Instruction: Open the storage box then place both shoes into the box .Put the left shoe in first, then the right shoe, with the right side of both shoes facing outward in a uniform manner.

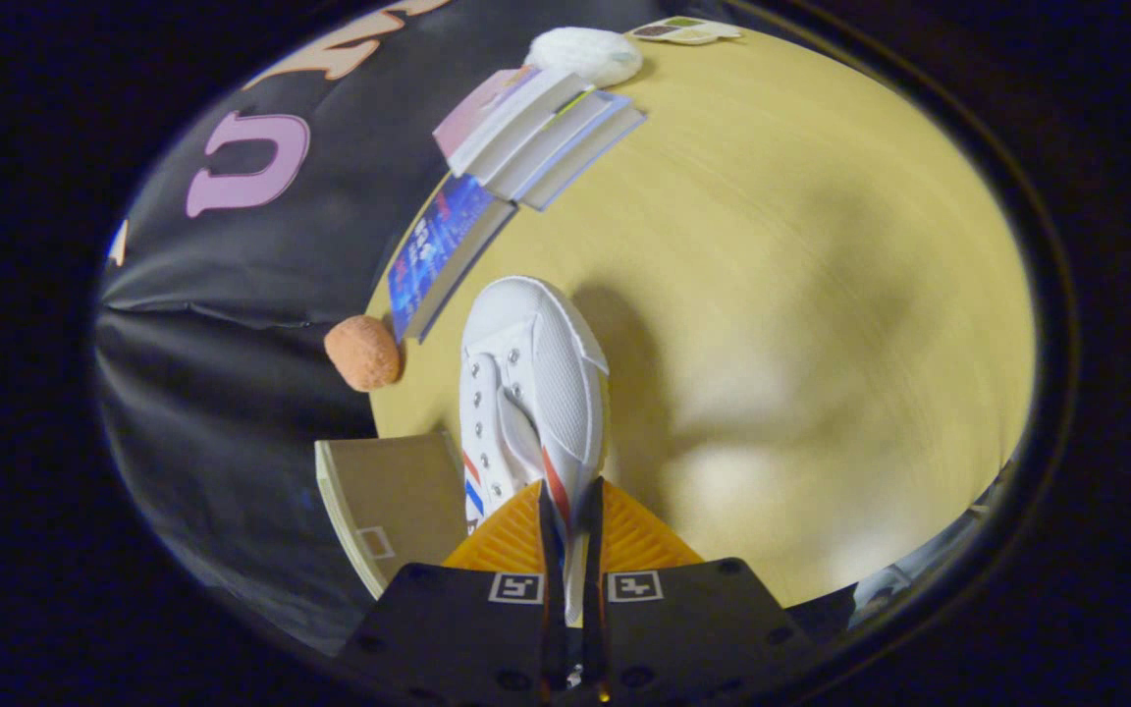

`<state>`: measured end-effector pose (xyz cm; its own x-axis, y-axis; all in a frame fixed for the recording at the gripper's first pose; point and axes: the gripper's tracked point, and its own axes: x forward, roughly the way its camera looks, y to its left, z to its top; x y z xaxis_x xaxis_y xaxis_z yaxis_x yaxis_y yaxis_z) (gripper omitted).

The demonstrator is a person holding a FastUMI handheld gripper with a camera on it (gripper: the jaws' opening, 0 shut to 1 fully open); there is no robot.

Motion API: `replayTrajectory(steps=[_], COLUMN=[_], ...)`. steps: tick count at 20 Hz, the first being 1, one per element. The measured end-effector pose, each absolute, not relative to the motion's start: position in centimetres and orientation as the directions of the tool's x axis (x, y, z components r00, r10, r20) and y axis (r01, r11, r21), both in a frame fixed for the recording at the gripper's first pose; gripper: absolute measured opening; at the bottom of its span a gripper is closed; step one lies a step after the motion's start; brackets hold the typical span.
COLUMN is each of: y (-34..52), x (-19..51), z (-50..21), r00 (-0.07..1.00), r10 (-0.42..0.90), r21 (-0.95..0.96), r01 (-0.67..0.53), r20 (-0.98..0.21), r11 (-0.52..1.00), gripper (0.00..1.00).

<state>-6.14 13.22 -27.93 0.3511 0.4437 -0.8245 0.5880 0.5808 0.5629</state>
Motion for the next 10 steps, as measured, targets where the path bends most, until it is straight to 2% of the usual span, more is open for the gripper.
replayTrajectory(steps=[6, 10], y=[23.4, 30.3], x=[-1.7, -0.4], z=[-19.1, -14.9], r00=[0.409, 0.403], r10=[0.556, 0.63], r21=[0.691, 0.747], r01=[0.421, 0.331], r20=[-0.723, -0.664], r11=[0.588, 0.576], gripper=[0.09, 0.09])
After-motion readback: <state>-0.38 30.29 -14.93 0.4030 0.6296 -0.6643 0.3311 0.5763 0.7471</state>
